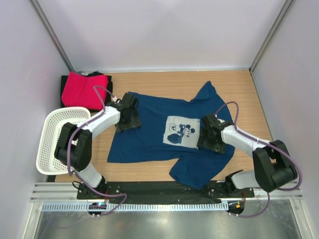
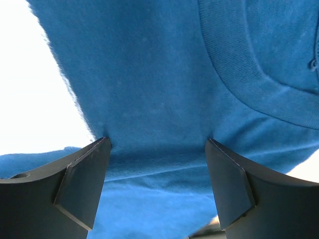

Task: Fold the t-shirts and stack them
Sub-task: Flatten the tshirt out

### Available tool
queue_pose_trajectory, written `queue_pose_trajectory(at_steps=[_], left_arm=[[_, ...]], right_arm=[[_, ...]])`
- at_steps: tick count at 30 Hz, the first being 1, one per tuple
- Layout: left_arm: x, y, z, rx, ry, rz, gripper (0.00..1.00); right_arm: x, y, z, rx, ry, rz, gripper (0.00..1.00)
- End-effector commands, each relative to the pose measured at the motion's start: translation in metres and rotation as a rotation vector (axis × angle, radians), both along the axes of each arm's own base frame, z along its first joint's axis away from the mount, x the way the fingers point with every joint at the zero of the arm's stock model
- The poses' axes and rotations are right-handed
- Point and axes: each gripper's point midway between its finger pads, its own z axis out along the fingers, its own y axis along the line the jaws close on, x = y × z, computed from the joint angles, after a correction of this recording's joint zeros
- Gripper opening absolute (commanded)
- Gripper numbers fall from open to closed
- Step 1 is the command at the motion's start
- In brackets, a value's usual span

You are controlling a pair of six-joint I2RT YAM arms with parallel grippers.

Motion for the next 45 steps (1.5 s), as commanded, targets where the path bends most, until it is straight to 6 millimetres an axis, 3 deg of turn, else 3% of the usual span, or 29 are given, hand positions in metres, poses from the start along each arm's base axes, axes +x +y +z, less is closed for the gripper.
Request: queue_pose_trajectory(at_steps=[1, 5, 8, 11, 14, 16, 20, 24, 25, 27, 28, 32, 34, 37, 43, 45], left_arm=[[-0.020, 0.003, -0.016, 0.010, 0.069, -0.002, 0.78], [-0.046, 0.000, -0.028, 0.010, 0.114, -0.035, 0.75], [-0.065, 0.005, -0.042, 0.042, 0.172, -0.045, 0.74], [-0.073, 0.011, -0.050, 0.072, 0.204, -0.051, 0.71], [-0.086, 0.012, -0.061, 0.074, 0.263, -0.052, 0.66], [-0.100, 0.015, -0.068, 0.090, 0.307, -0.049, 0.65], [-0.126, 0.020, -0.071, 0.110, 0.363, 0.010, 0.61], [-0.151, 0.029, -0.063, 0.138, 0.375, 0.061, 0.59], [-0.154, 0.030, -0.057, 0.132, 0.365, 0.070, 0.59], [-0.157, 0.033, -0.052, 0.133, 0.357, 0.089, 0.59], [-0.157, 0.035, -0.046, 0.138, 0.348, 0.088, 0.59], [-0.117, 0.034, -0.011, 0.165, 0.199, 0.053, 0.64], [-0.081, 0.025, 0.014, 0.166, 0.108, 0.034, 0.67], [-0.034, 0.013, 0.033, 0.129, 0.032, 0.032, 0.68], [0.029, 0.020, 0.042, 0.059, -0.042, 0.104, 0.68], [0.041, 0.021, 0.046, 0.020, -0.059, 0.116, 0.67]], right_arm=[[-0.058, -0.007, 0.000, 0.001, 0.160, -0.054, 0.82], [-0.065, -0.004, 0.003, 0.026, 0.160, -0.080, 0.83], [-0.053, -0.003, 0.010, 0.017, 0.134, -0.082, 0.84], [-0.021, -0.003, 0.032, -0.029, 0.060, -0.057, 0.86], [0.035, 0.002, 0.077, -0.060, -0.066, -0.043, 0.86], [0.059, -0.003, 0.091, -0.068, -0.109, -0.054, 0.86], [0.126, -0.014, 0.119, -0.023, -0.267, -0.123, 0.86], [0.183, -0.038, 0.129, -0.046, -0.361, -0.182, 0.86], [0.193, -0.044, 0.117, -0.062, -0.346, -0.191, 0.86], [0.216, -0.047, 0.120, -0.056, -0.378, -0.192, 0.86], [0.224, -0.047, 0.106, -0.061, -0.358, -0.189, 0.85], [0.259, -0.042, 0.101, -0.051, -0.417, -0.175, 0.83], [0.271, -0.040, 0.099, -0.038, -0.439, -0.158, 0.82], [0.287, -0.034, 0.087, -0.014, -0.457, -0.141, 0.80], [0.298, -0.034, 0.055, -0.012, -0.425, -0.179, 0.72], [0.295, -0.033, 0.045, -0.007, -0.397, -0.188, 0.67]])
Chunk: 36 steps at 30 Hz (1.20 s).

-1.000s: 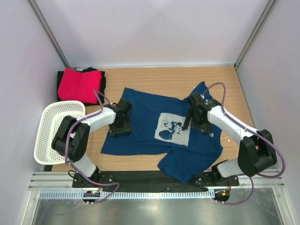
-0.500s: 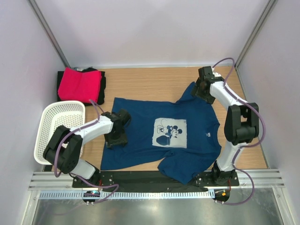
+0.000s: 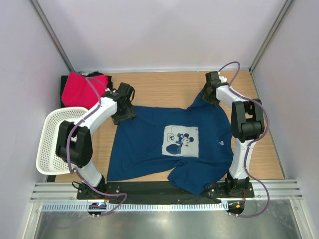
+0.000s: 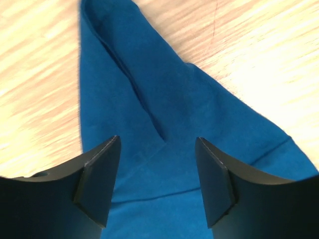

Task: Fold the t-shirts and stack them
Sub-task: Flatten the tshirt out

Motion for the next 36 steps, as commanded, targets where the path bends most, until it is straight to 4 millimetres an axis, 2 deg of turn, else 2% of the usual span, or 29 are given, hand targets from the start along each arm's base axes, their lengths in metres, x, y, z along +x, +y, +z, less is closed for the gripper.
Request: queue_pose_trajectory(at_steps=[1, 4, 8, 9, 10, 13, 16, 18, 20, 22, 27, 28, 29, 30, 31, 32, 33, 36], left_arm=[[0.028, 0.013, 0.008, -0.035, -0.055, 0.028, 0.67], [0.036, 0.022, 0.013, -0.038, -0.073, 0.041, 0.67], [0.036, 0.028, 0.014, -0.024, -0.077, 0.034, 0.67], [0.035, 0.029, 0.012, -0.023, -0.073, 0.033, 0.67], [0.036, 0.029, 0.012, -0.025, -0.075, 0.032, 0.67], [0.037, 0.029, 0.008, -0.036, -0.071, 0.033, 0.66], [0.038, 0.028, 0.006, -0.045, -0.072, 0.031, 0.66], [0.038, 0.027, 0.004, -0.046, -0.071, 0.028, 0.66], [0.037, 0.028, 0.001, -0.046, -0.067, 0.030, 0.66], [0.036, 0.027, 0.000, -0.053, -0.066, 0.026, 0.66], [0.035, 0.022, -0.010, -0.083, -0.060, 0.021, 0.66], [0.035, 0.021, -0.012, -0.086, -0.059, 0.021, 0.66], [0.034, 0.020, -0.016, -0.087, -0.051, 0.019, 0.66], [0.035, 0.020, -0.017, -0.089, -0.052, 0.020, 0.66], [0.036, 0.020, -0.018, -0.090, -0.051, 0.019, 0.65], [0.036, 0.019, -0.021, -0.090, -0.045, 0.019, 0.65], [0.037, 0.019, -0.022, -0.091, -0.046, 0.017, 0.65], [0.041, 0.018, -0.025, -0.085, -0.050, 0.010, 0.65]], right_arm=[[0.016, 0.001, 0.005, 0.021, -0.048, -0.035, 0.65], [0.012, -0.002, -0.002, 0.017, -0.030, -0.058, 0.58], [0.013, 0.001, -0.007, 0.043, -0.044, -0.067, 0.49], [0.013, 0.002, -0.008, 0.046, -0.044, -0.067, 0.45], [0.013, 0.003, -0.009, 0.050, -0.044, -0.070, 0.36], [0.018, 0.006, -0.003, 0.071, -0.073, -0.071, 0.21], [0.027, 0.014, 0.008, 0.109, -0.117, -0.054, 0.17], [0.033, 0.019, 0.009, 0.129, -0.123, -0.043, 0.08], [0.038, 0.024, 0.012, 0.147, -0.129, -0.031, 0.03], [0.043, 0.031, 0.014, 0.164, -0.140, -0.011, 0.03], [0.073, 0.069, 0.042, 0.253, -0.261, 0.117, 0.03], [0.077, 0.079, 0.036, 0.257, -0.255, 0.138, 0.03], [0.087, 0.085, 0.046, 0.259, -0.283, 0.160, 0.03], [0.089, 0.098, 0.048, 0.293, -0.281, 0.205, 0.03], [0.092, 0.104, 0.034, 0.295, -0.256, 0.216, 0.03], [0.098, 0.118, 0.045, 0.298, -0.280, 0.249, 0.03], [0.102, 0.123, 0.045, 0.286, -0.283, 0.269, 0.03], [0.112, 0.138, 0.036, 0.256, -0.263, 0.327, 0.18]])
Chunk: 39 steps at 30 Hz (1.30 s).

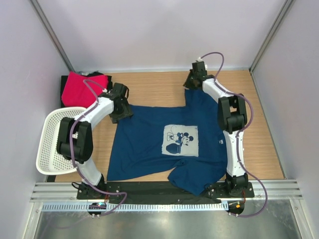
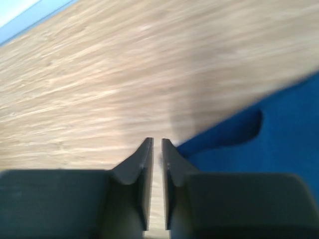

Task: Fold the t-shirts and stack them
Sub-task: Flatten the tshirt out

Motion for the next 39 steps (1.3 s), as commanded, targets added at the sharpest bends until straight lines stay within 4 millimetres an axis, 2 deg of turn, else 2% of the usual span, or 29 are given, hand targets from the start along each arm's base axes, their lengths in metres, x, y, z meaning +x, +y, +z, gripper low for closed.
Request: queue_pose_trajectory(at_steps=[1, 2, 4, 5, 6, 8, 9, 12, 14, 15, 16, 17, 19, 23, 32, 39], left_arm=[[0.017, -0.004, 0.004, -0.012, -0.048, -0.012, 0.65], [0.019, -0.003, 0.003, -0.009, -0.048, -0.014, 0.65], [0.028, -0.002, 0.005, -0.002, -0.054, -0.006, 0.66], [0.031, -0.002, 0.006, -0.003, -0.057, -0.001, 0.66], [0.034, 0.000, 0.003, -0.003, -0.049, 0.005, 0.66], [0.045, -0.001, 0.010, -0.007, -0.070, 0.017, 0.66], [0.048, -0.001, 0.011, -0.008, -0.073, 0.019, 0.66], [0.061, -0.005, 0.016, -0.013, -0.089, 0.009, 0.66], [0.063, -0.005, 0.015, -0.008, -0.082, 0.002, 0.66], [0.066, -0.005, 0.017, -0.006, -0.085, -0.002, 0.66], [0.066, -0.005, 0.017, -0.003, -0.085, -0.006, 0.66], [0.067, -0.004, 0.017, 0.004, -0.083, -0.005, 0.66], [0.067, -0.003, 0.016, 0.006, -0.081, -0.009, 0.66], [0.067, 0.001, 0.015, 0.012, -0.073, -0.008, 0.66], [0.066, 0.008, 0.016, 0.020, -0.066, -0.007, 0.66], [0.062, 0.011, 0.014, 0.028, -0.057, -0.001, 0.66]], right_arm=[[0.010, 0.024, 0.009, -0.035, -0.020, 0.111, 0.25], [0.018, 0.024, 0.015, -0.045, -0.034, 0.113, 0.42], [0.017, 0.012, 0.017, -0.113, -0.012, 0.112, 0.60], [0.025, -0.004, 0.035, -0.141, -0.042, 0.066, 0.71], [0.026, -0.013, 0.040, -0.150, -0.046, 0.049, 0.74], [0.028, -0.032, 0.058, -0.143, -0.055, -0.011, 0.75], [0.032, -0.048, 0.069, -0.145, -0.069, -0.048, 0.75], [0.037, -0.079, 0.079, -0.188, -0.084, -0.124, 0.74], [0.040, -0.098, 0.075, -0.216, -0.077, -0.159, 0.71], [0.041, -0.102, 0.071, -0.217, -0.067, -0.165, 0.69], [0.041, -0.105, 0.058, -0.223, -0.038, -0.164, 0.64], [0.042, -0.109, 0.056, -0.232, -0.036, -0.163, 0.63], [0.043, -0.109, 0.035, -0.248, -0.007, -0.145, 0.61], [0.043, -0.113, 0.012, -0.279, 0.025, -0.122, 0.60], [0.047, -0.113, -0.006, -0.288, 0.035, -0.104, 0.57], [0.040, -0.119, -0.026, -0.324, 0.083, -0.103, 0.49]])
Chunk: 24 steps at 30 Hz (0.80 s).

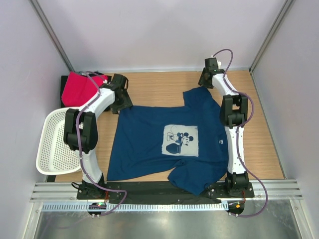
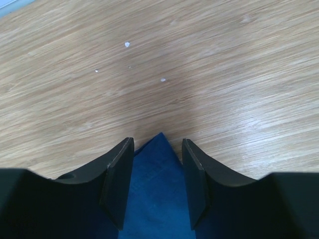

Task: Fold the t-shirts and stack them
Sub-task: Flatten the tshirt out

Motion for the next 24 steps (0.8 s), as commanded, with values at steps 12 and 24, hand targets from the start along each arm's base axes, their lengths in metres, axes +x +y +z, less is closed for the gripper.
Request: queue_pose_trajectory(at_steps=[12, 24], left_arm=[[0.041, 0.016, 0.003, 0.004, -0.055, 0.056, 0.65], [0.082, 0.030, -0.022, 0.114, -0.045, 0.114, 0.61]], right_arm=[[0.009, -0.007, 0.025, -0.042, -0.070, 0.020, 0.01], [0.013, -0.005, 0.047, -0.034, -0.116, 0.031, 0.01]])
